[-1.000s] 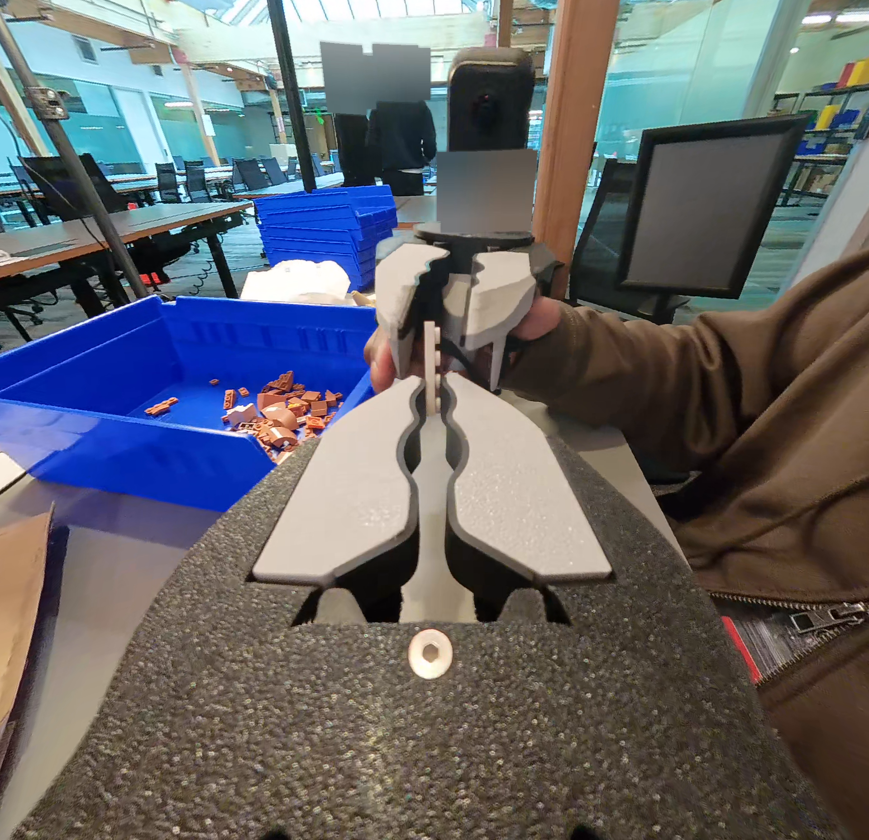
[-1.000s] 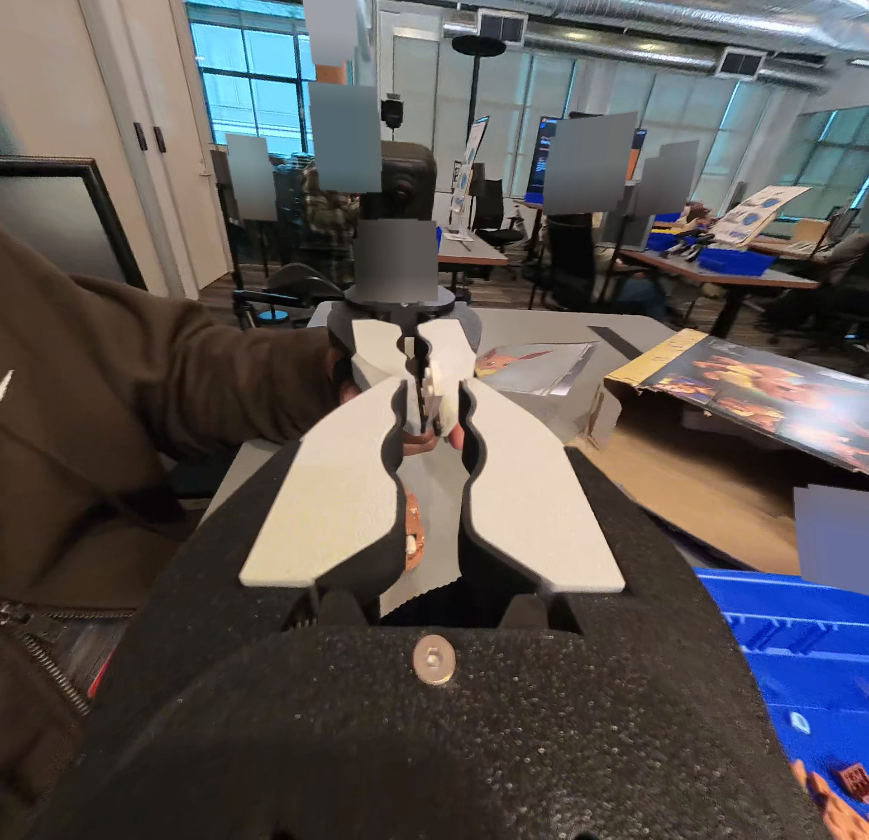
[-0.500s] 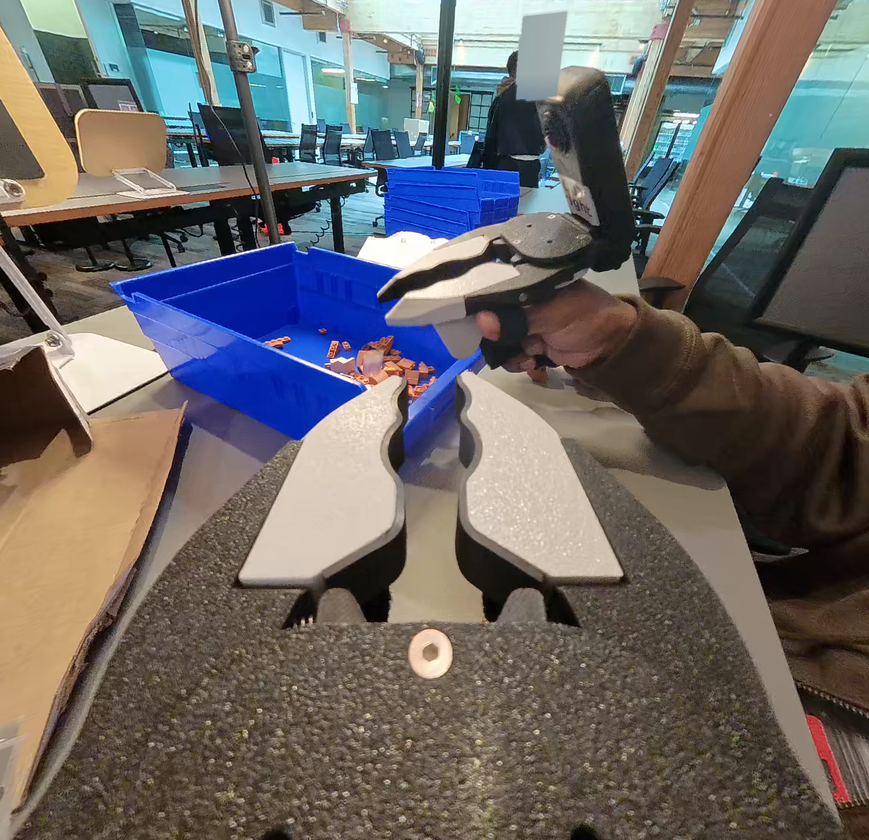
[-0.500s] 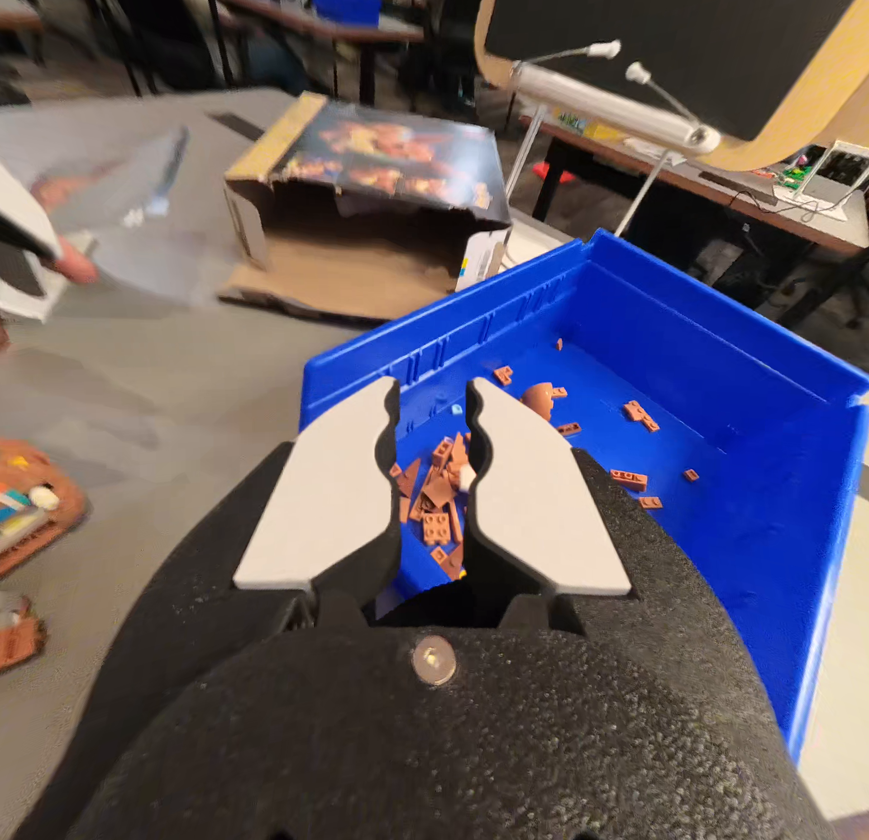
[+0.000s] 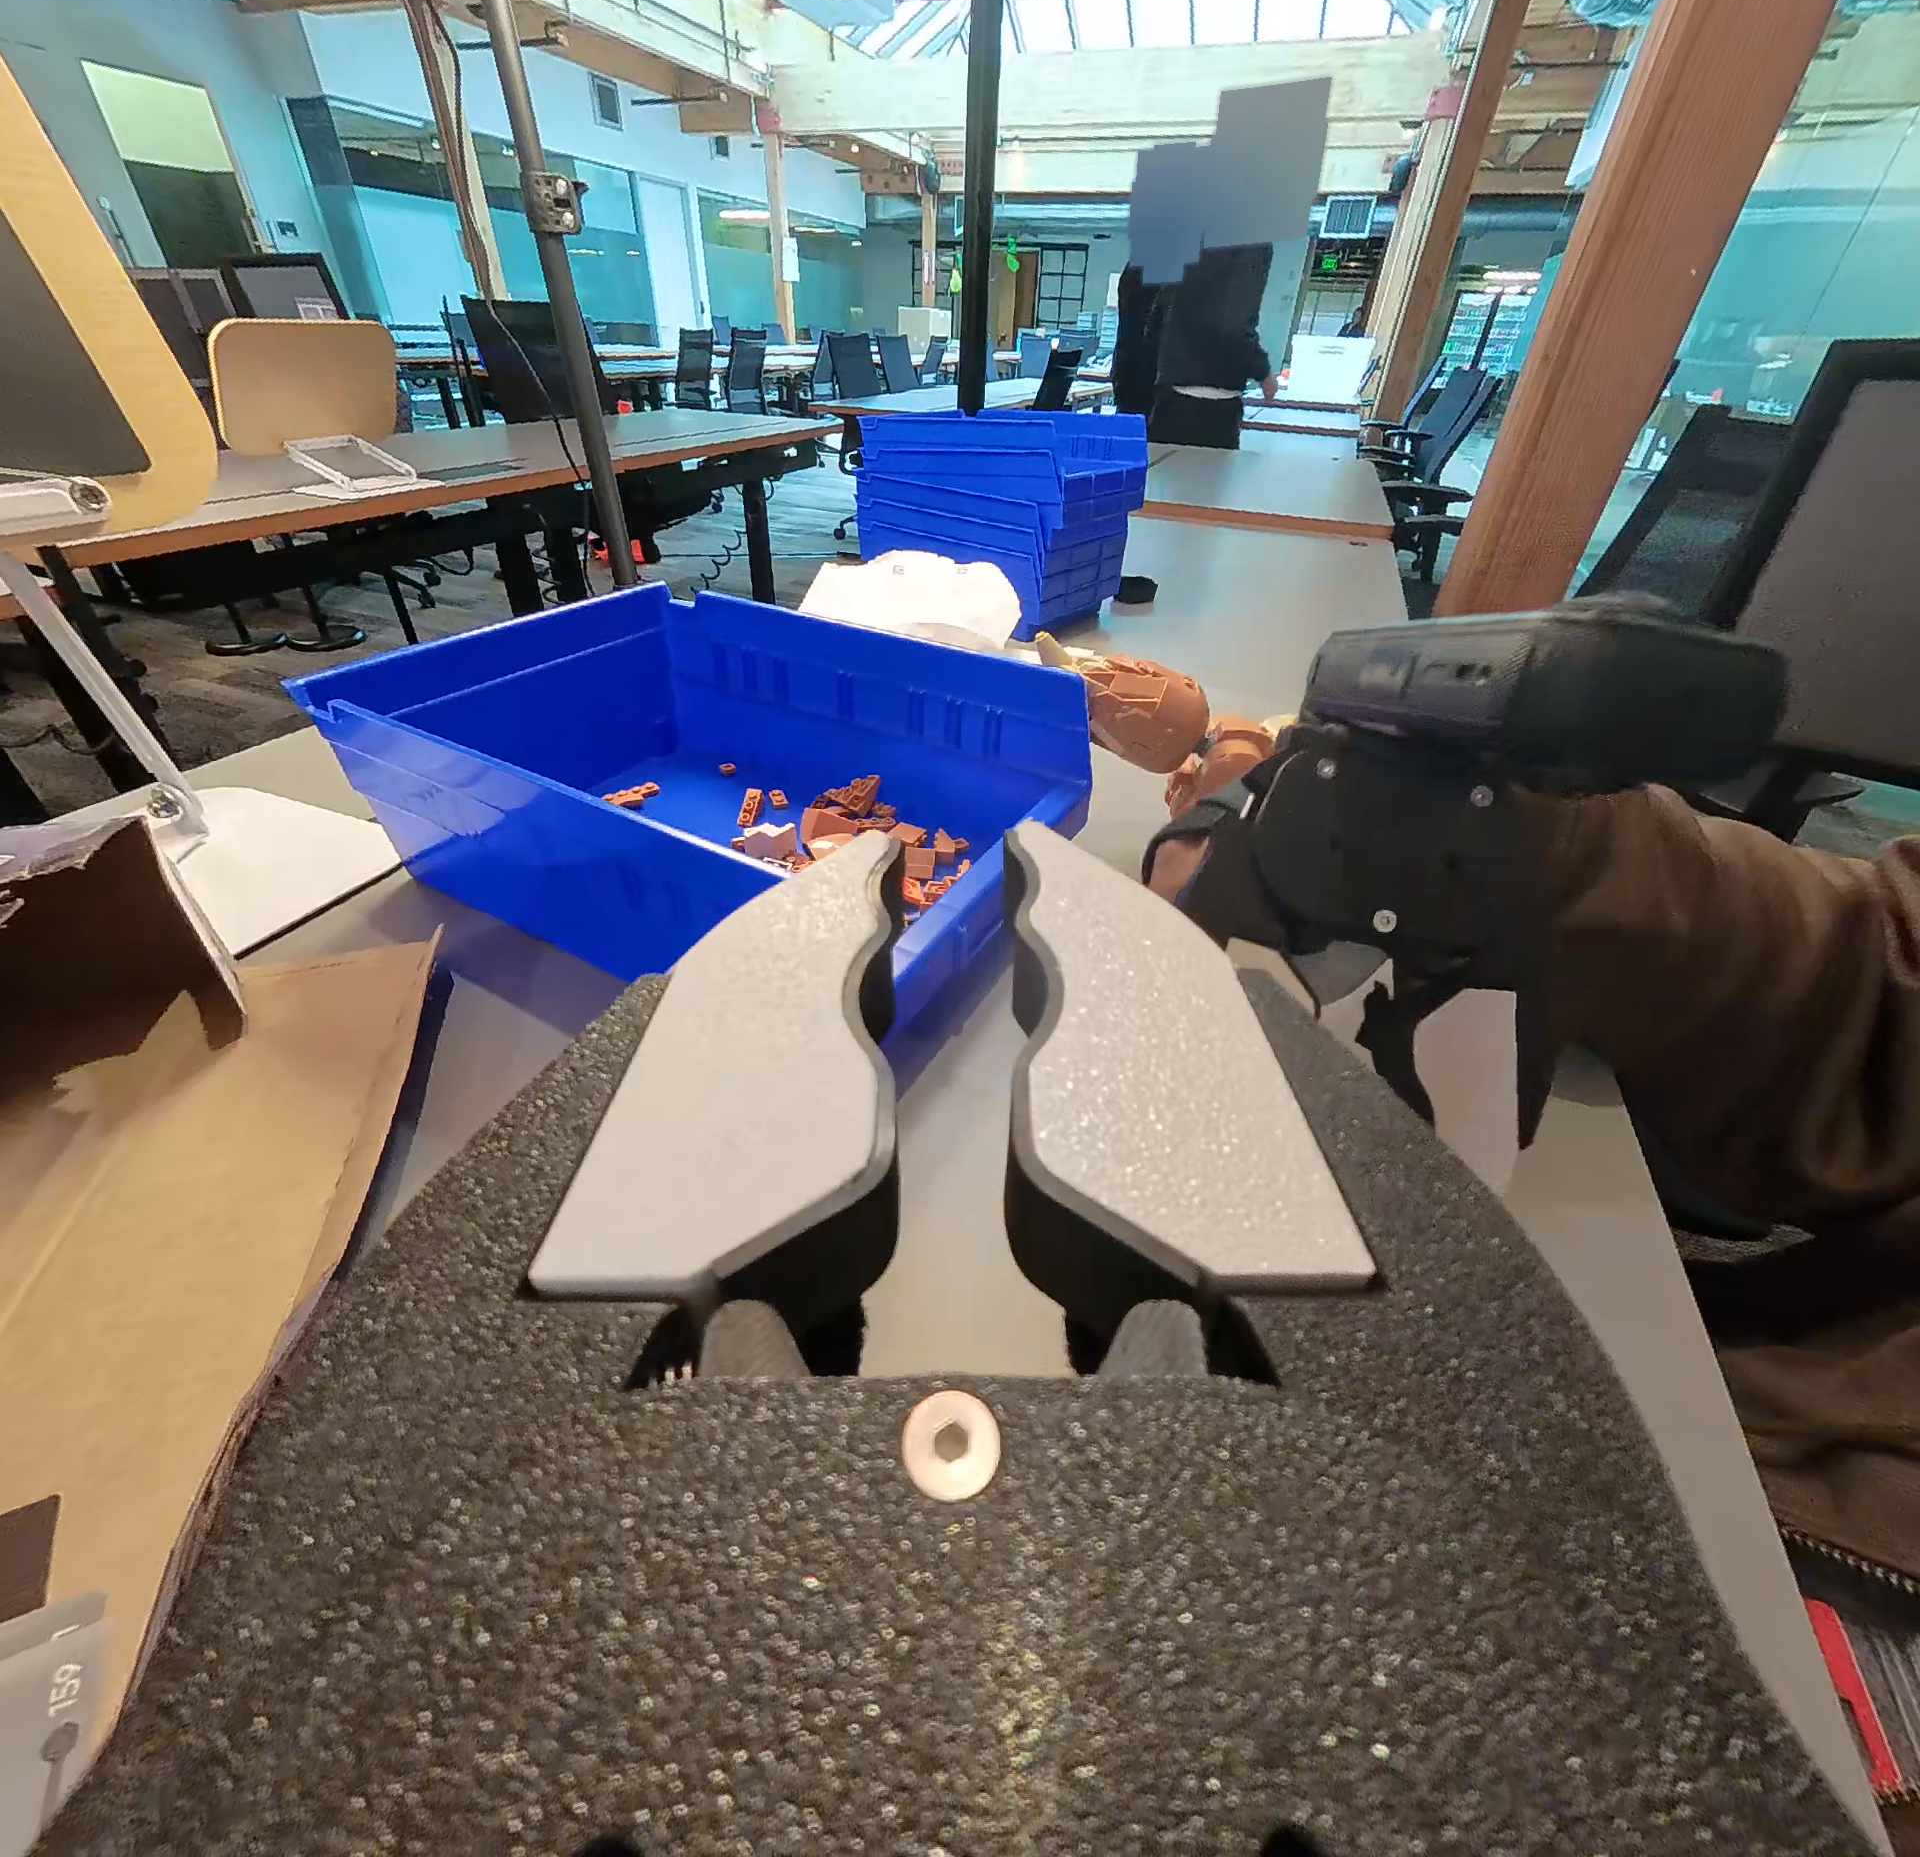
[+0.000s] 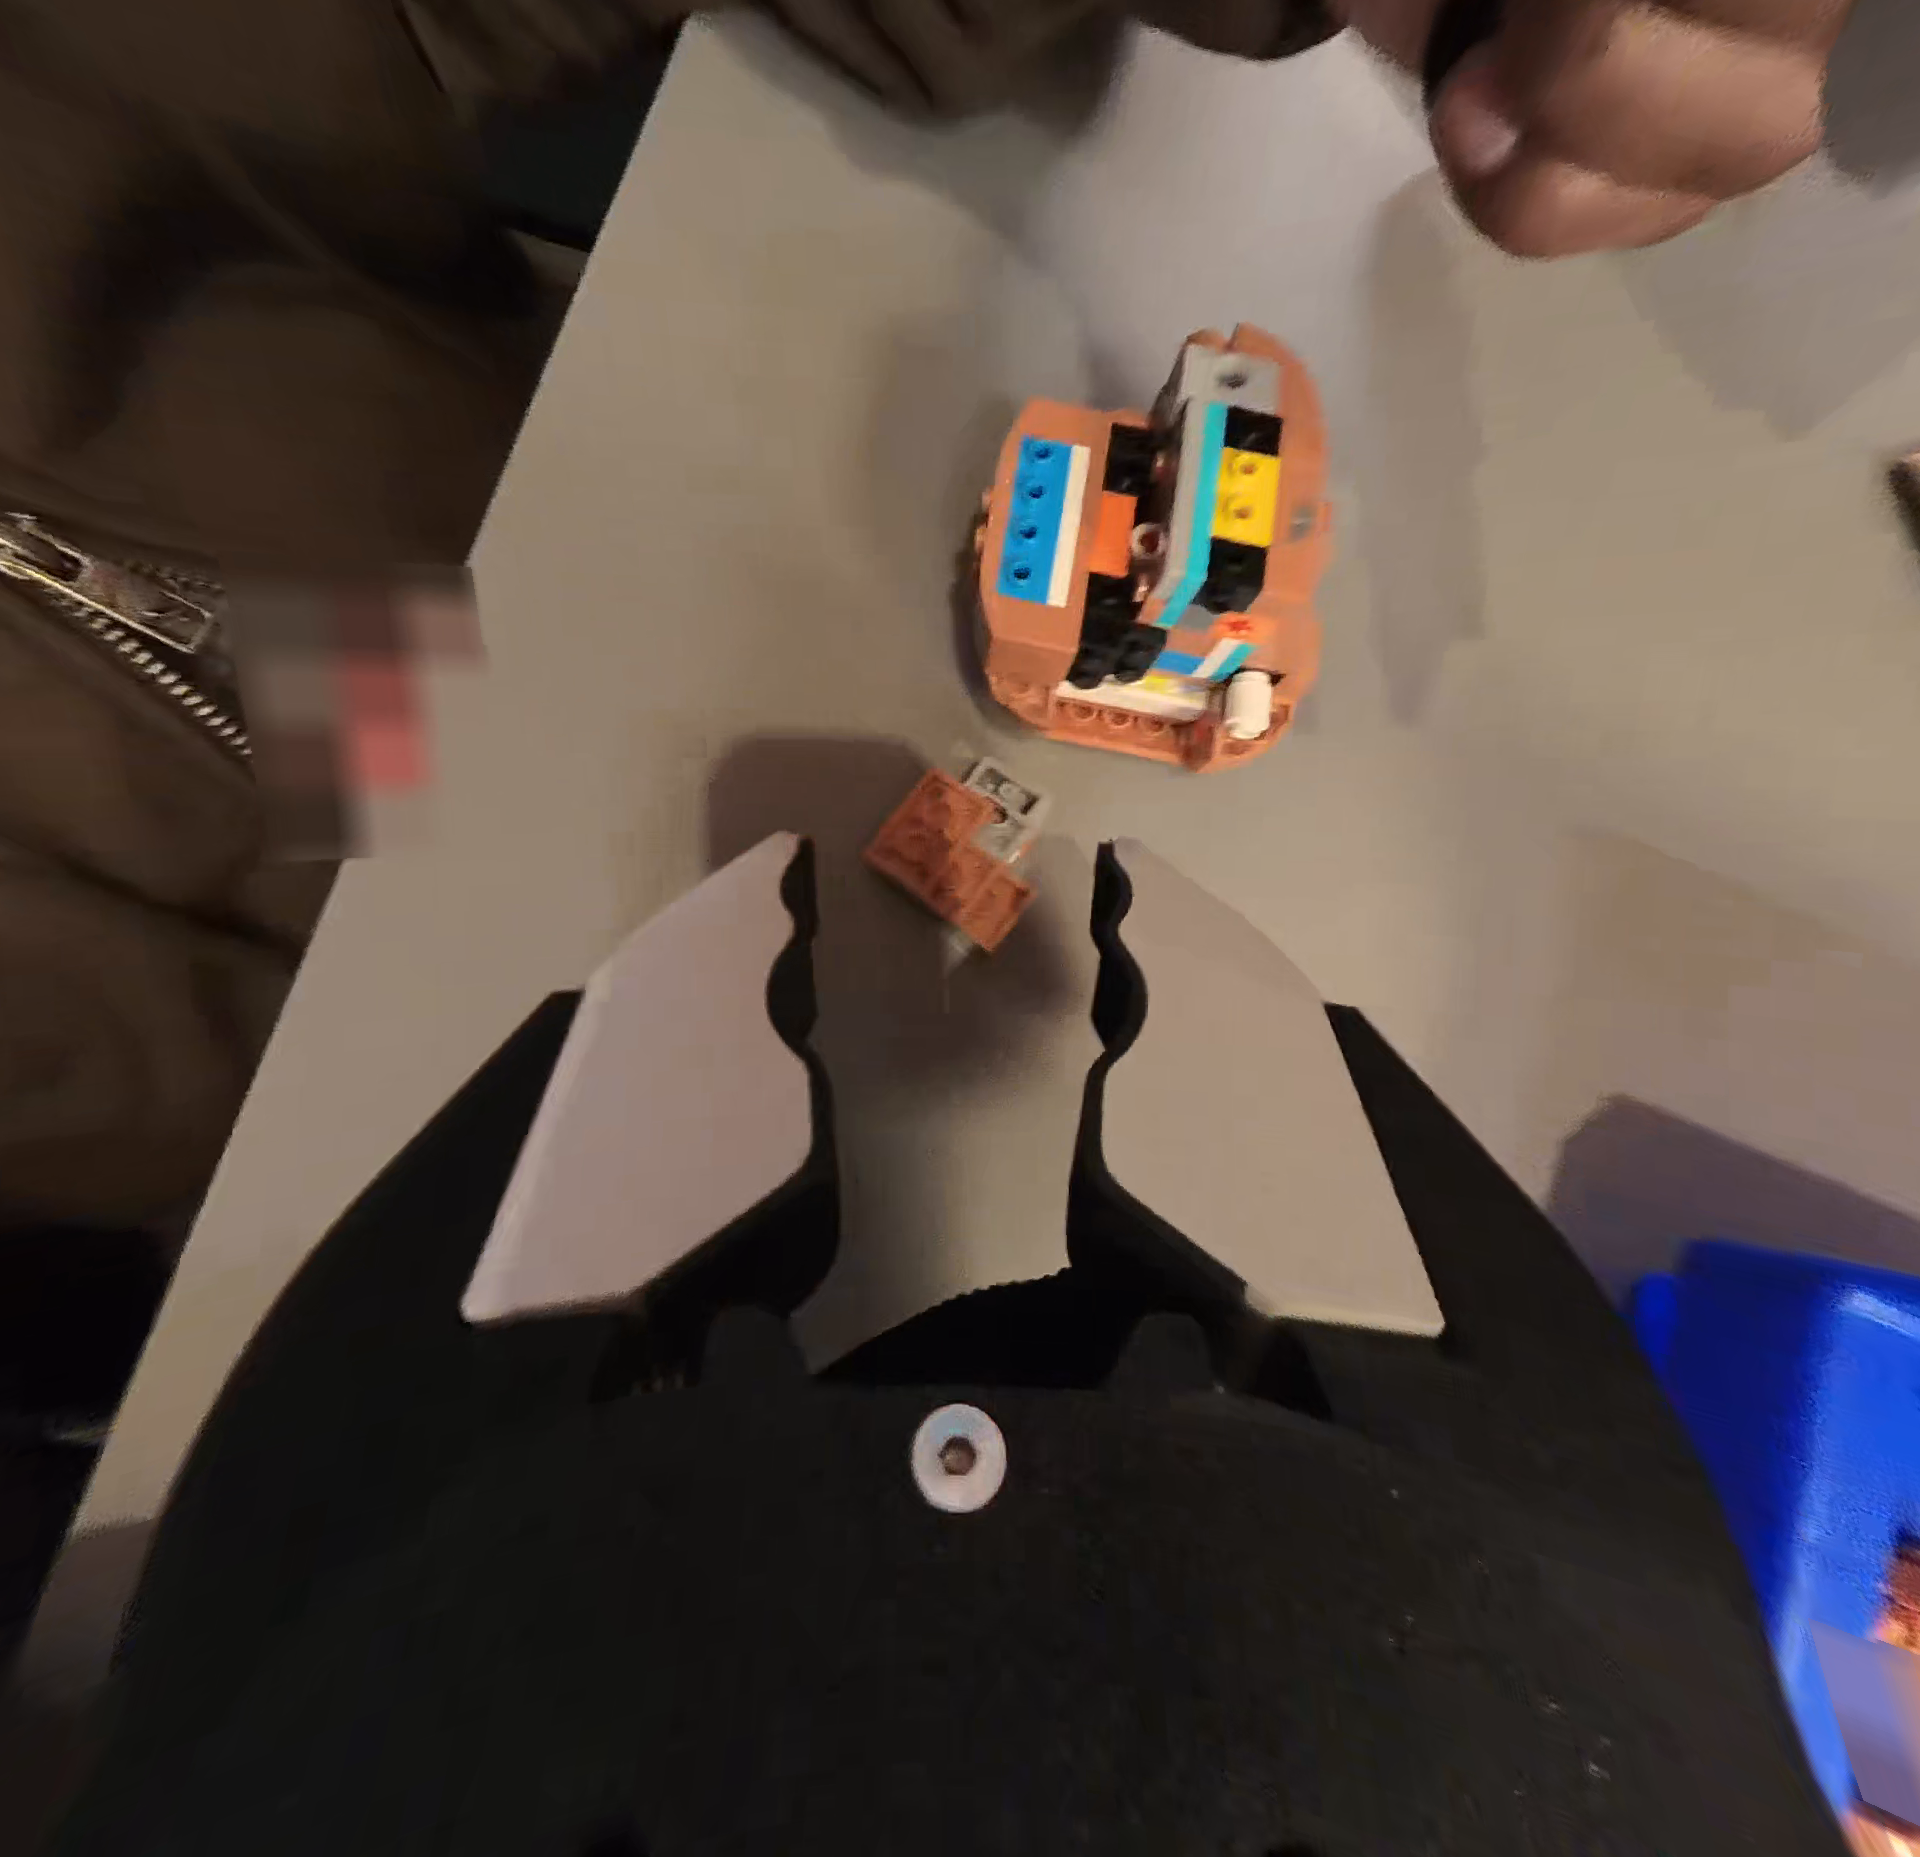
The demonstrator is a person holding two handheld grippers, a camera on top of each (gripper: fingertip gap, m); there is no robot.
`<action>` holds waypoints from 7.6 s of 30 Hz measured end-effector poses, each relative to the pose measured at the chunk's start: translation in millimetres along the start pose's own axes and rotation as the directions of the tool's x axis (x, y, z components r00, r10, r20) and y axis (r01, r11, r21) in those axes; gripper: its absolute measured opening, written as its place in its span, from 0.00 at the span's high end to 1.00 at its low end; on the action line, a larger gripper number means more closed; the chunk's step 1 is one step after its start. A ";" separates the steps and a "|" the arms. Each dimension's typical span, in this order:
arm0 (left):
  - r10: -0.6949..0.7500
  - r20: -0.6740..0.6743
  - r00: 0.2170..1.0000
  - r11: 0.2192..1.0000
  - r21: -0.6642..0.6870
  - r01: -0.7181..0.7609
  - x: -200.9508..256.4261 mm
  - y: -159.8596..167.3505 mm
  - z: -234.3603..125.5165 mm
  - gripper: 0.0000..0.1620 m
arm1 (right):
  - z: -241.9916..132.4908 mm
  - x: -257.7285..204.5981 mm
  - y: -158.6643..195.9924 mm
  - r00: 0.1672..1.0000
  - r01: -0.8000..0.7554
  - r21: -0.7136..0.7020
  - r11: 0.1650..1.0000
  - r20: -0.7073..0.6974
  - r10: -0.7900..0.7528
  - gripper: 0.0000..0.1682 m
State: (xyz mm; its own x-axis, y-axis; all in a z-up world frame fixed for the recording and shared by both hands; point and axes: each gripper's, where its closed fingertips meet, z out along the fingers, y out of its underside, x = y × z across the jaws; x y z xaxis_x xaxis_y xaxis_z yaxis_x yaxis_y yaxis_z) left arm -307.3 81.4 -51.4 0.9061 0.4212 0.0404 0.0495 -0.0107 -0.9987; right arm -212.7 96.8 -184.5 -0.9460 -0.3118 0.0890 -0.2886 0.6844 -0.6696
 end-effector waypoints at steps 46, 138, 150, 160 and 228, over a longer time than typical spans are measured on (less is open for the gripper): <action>-0.043 -0.161 0.986 0.982 0.173 0.071 29.5 -22.2 -0.3 0.89 | -123.5 87.6 -100.9 0.129 0.507 -0.020 0.862 -0.987 -0.099 0.82; 0.422 -0.340 0.840 0.893 0.316 -0.320 92.9 -28.3 -27.8 0.77 | -134.2 21.3 -110.1 0.913 0.335 0.746 0.576 -0.408 -0.001 0.91; 0.482 -0.238 0.843 0.863 0.294 -0.411 92.8 -19.8 -10.4 0.77 | -126.0 22.4 -111.0 0.909 0.341 0.736 0.585 -0.416 -0.006 0.91; 0.841 0.268 0.471 0.513 -0.115 -0.851 26.4 -18.0 -4.7 0.77 | -121.9 61.8 -89.8 0.896 0.099 0.684 0.723 -0.377 0.234 0.84; 0.957 0.277 0.083 0.170 -0.307 -0.936 25.0 -10.8 -2.8 0.77 | -100.7 75.5 -82.9 0.862 -0.046 0.631 0.774 -0.367 0.350 0.93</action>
State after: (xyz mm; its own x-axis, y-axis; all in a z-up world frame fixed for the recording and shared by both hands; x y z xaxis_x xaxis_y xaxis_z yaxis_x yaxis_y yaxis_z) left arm -284.0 89.5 -39.5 0.0057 0.2760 -0.9611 -0.7108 -0.6749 -0.1981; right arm -275.0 82.9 -47.9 -0.9707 0.2122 0.1130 -0.0870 0.1281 -0.9879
